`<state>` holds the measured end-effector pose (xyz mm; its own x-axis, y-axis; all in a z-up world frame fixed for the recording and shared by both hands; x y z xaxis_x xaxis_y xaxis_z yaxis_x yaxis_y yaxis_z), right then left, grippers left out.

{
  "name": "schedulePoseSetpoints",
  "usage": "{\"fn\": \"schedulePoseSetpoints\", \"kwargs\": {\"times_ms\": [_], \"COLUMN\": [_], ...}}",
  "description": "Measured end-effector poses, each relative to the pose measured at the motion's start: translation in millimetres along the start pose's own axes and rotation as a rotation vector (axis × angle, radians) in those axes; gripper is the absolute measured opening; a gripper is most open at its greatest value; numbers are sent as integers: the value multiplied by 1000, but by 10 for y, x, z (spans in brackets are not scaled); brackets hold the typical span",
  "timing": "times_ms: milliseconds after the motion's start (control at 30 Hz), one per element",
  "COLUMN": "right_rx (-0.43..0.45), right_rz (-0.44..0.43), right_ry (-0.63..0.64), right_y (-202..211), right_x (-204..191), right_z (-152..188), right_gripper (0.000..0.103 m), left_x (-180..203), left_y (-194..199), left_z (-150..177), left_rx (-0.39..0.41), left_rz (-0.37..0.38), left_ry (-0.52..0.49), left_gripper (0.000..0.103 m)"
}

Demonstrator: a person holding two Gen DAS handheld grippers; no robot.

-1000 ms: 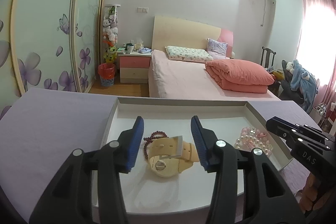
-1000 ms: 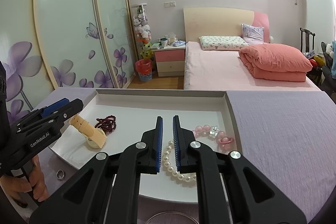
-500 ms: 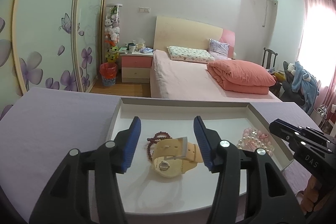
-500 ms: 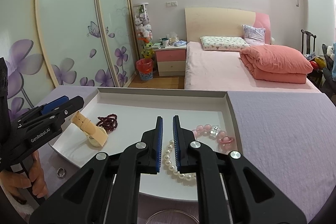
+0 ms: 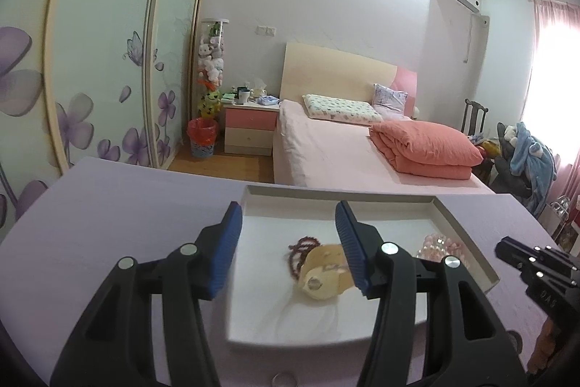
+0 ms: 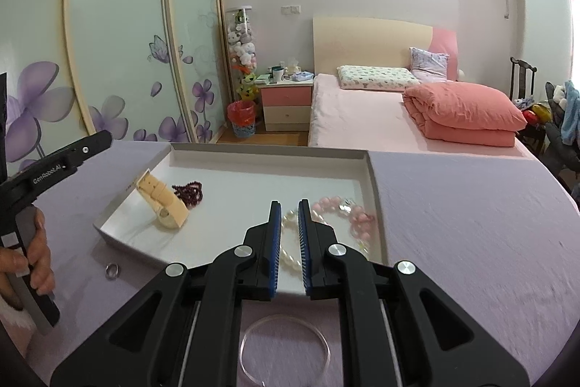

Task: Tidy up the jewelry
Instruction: 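Withdraw both open tools from the tray toward the remaining bangles and ring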

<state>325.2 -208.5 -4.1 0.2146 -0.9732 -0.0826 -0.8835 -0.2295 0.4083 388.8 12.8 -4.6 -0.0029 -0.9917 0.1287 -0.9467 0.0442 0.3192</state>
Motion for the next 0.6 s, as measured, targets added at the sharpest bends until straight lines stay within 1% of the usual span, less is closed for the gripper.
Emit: {"fn": "schedulePoseSetpoints", "kwargs": {"times_ms": [133,200,233,267,433,533,600], "right_rx": [-8,-9,-8,-8,-25,-52,-85], "right_rz": [14,19,21,22,30,31,38], "right_ry": [-8,-16,-19,-19,-22,-26,-22], "right_y": [144,238,301,345,618,767,834], "right_x": [68,105,112,116,131,141,150], "right_z": [47,97,129,152,363,535,673], "right_gripper": [12,19,28,32,35,38,41], "left_x": [-50,-87,-100,-105,-150,-170,-192], "left_y": [191,288,362,422,815,1015,1138], "left_z": [63,104,134,158,296,414,500], "left_rx": [-3,-6,-7,-5,7,4,3], "left_rz": [-7,-6,-5,-5,7,16,18], "left_ry": [-10,-9,-9,-9,-12,-8,-5], "left_gripper": [54,56,57,59,65,68,72]}}
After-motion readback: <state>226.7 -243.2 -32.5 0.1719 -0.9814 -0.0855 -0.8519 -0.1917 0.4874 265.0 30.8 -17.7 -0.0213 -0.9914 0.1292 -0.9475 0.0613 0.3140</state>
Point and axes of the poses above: each gripper's, at about its wrist camera, not at the fingertips, and y roughly against the way its jaws point, x to its right, z to its underside, the point moved 5 cm from there along -y, roughly the way its jaws point, and after that the axes turned 7 degrees about x, right-handed, at the moved point
